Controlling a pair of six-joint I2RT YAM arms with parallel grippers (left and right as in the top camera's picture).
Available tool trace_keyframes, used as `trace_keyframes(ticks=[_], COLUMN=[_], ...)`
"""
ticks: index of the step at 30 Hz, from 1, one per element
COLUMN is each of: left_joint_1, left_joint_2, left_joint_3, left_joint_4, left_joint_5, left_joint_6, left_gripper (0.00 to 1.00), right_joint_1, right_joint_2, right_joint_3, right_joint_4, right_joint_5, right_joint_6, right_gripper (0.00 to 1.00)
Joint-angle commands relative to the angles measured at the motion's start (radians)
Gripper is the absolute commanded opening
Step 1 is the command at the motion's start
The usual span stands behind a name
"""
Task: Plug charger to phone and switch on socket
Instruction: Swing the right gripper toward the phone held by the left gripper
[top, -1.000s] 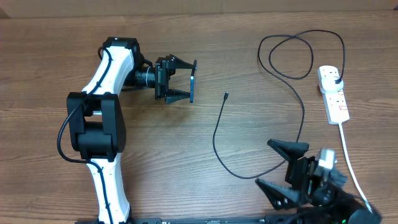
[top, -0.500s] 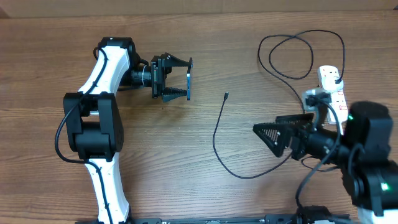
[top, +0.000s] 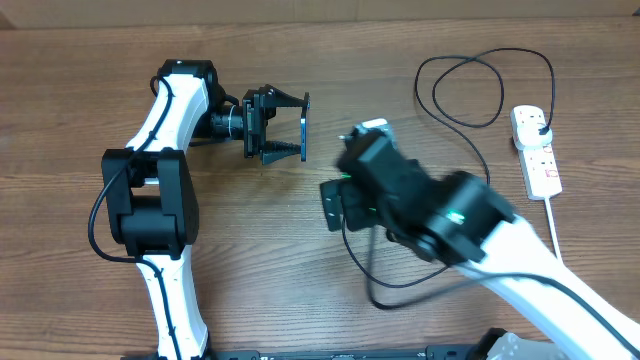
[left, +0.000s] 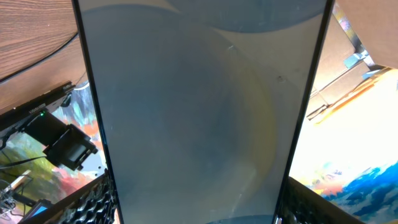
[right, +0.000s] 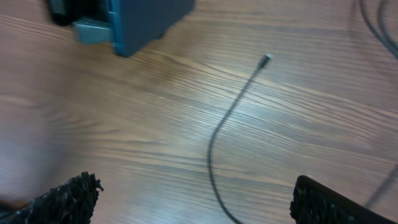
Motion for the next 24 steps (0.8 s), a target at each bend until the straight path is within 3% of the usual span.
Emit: trace_keyframes(ticks=[1, 8, 18, 24], left_joint_1=[0.006, 0.005, 0.005, 0.005], left_joint_2=[0.005, 0.005, 0.005, 0.005], left_joint_3=[0.026, 0.026, 0.026, 0.026], left_joint_4=[-0.003, -0.004, -0.003, -0.003], left_joint_5=[0.019, 0.02, -0.018, -0.021], left_joint_6=[0.023, 0.022, 0.026, 0.026], left_gripper=[0.79, 0.79, 0.79, 0.79], right_joint_1=[0.053, 0.075, 0.074, 0.073], right_joint_2=[0.094, 0.127, 0.229, 0.241], right_joint_3=[0.078, 0.079, 0.072, 0.072], right_joint_4=[0.037, 0.298, 0.346, 0.374], right_joint_5=[0.193, 0.263, 0.249, 0.284], right_joint_6=[0.084, 0.134, 0.13, 0.108], right_gripper=[0.97, 0.92, 0.89, 0.8])
